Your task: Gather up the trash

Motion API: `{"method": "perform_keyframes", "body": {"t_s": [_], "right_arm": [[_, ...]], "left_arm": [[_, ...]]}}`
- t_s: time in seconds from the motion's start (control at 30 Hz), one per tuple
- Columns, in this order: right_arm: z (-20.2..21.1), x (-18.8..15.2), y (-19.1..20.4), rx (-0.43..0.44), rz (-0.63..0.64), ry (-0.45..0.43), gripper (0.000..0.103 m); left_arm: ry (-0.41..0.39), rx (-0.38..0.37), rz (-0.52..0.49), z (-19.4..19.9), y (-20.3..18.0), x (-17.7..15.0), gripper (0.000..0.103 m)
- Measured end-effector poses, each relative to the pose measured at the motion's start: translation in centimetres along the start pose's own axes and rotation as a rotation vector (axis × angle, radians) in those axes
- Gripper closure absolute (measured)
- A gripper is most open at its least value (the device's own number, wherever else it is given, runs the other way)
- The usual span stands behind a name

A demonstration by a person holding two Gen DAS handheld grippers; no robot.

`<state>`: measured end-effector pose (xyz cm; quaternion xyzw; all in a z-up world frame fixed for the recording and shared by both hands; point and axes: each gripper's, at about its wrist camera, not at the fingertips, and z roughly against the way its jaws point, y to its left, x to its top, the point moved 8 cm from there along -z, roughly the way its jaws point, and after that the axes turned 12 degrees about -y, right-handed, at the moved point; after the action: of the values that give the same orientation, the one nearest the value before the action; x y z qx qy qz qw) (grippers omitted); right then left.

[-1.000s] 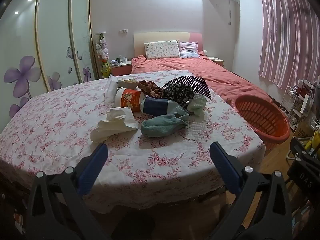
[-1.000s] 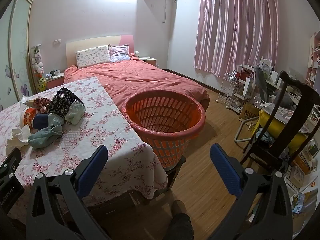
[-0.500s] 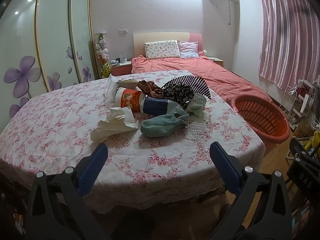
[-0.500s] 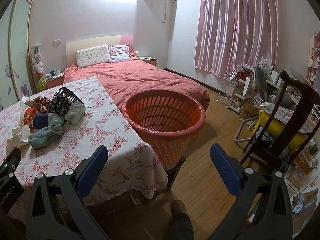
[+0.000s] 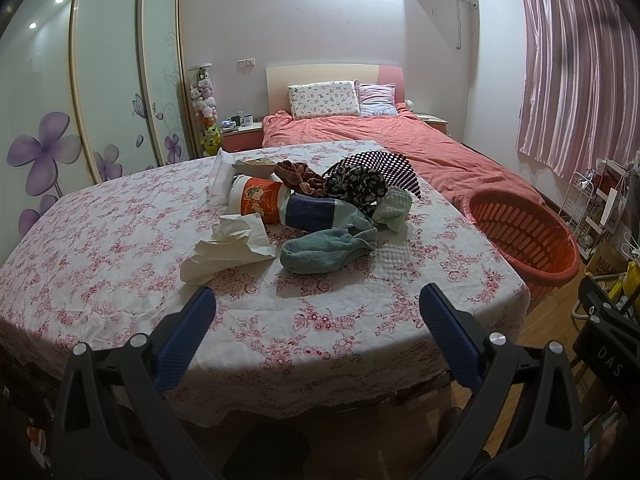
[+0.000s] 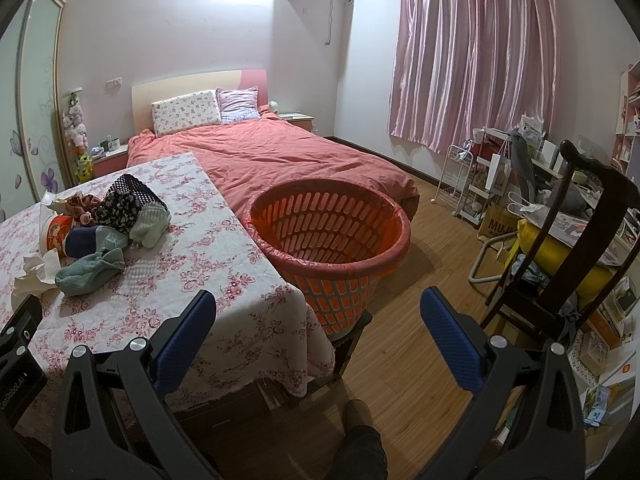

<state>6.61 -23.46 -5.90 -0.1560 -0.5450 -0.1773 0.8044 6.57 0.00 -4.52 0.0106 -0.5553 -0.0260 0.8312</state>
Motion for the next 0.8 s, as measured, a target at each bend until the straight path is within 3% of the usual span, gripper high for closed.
{"method": "perform_keyframes", "body": {"t_s": [0.8], "right_arm": [[-0.02,-0.03,-0.23,0.000,-0.001,0.002,0.002]], "left_arm": [[0.000,0.000,-0.001,0.00,0.00,0.00,0.004]]}}
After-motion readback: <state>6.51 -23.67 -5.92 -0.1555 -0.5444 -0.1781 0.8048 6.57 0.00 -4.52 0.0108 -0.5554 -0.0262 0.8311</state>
